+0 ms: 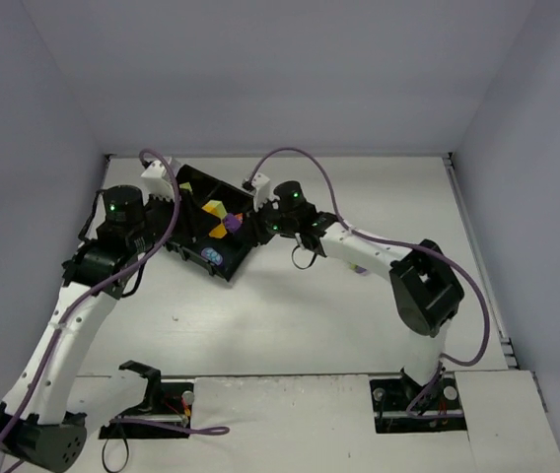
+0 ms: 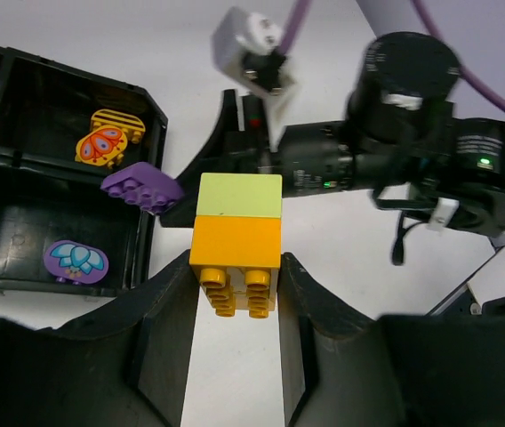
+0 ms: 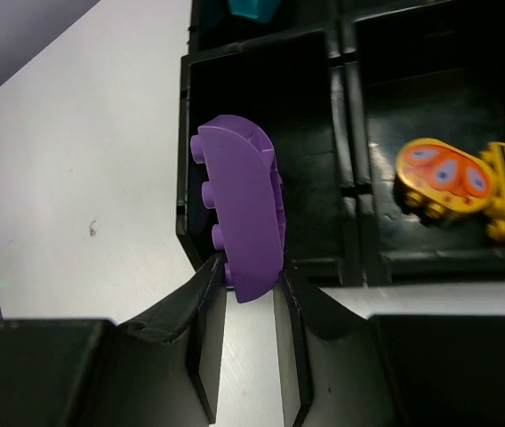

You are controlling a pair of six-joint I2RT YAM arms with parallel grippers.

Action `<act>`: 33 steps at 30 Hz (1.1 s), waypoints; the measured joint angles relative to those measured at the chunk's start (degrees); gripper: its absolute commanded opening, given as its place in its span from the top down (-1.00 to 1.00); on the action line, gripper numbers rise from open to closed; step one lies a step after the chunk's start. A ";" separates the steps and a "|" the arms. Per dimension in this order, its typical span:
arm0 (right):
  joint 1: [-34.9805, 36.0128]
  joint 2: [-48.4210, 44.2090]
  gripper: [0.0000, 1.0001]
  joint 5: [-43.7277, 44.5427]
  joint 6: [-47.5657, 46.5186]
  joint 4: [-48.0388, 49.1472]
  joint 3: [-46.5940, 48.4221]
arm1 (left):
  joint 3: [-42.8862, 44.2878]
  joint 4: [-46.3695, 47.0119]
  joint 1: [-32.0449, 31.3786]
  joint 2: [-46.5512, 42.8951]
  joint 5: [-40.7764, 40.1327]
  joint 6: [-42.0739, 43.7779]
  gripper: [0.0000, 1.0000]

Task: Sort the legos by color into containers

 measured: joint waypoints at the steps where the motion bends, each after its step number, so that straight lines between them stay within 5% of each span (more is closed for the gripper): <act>1: 0.48 1.88 0.84 -0.68 -0.04 -0.31 1.77 | -0.11 -0.57 0.00 -0.98 -0.48 0.37 1.00; 5: 1.95 8.70 0.65 -2.86 -0.22 -1.73 7.67 | -1.38 -2.58 0.00 -4.33 -2.03 1.44 1.00; 10: 2.82 14.21 -0.15 -4.92 0.17 -3.08 12.68 | -2.67 -5.01 0.00 -6.36 -3.45 2.54 1.00; 13: 2.89 16.06 -0.37 -5.92 0.42 -3.37 14.64 | -3.17 -5.53 0.02 -6.54 -3.69 2.97 1.00; 23: 0.55 15.76 -0.29 -12.98 0.39 -3.58 15.91 | -3.43 -4.22 0.17 -4.09 -1.46 5.16 1.00; 33: -14.67 -0.42 -0.26 -25.09 0.37 -3.82 3.78 | -2.89 0.13 0.44 4.76 6.78 9.46 1.00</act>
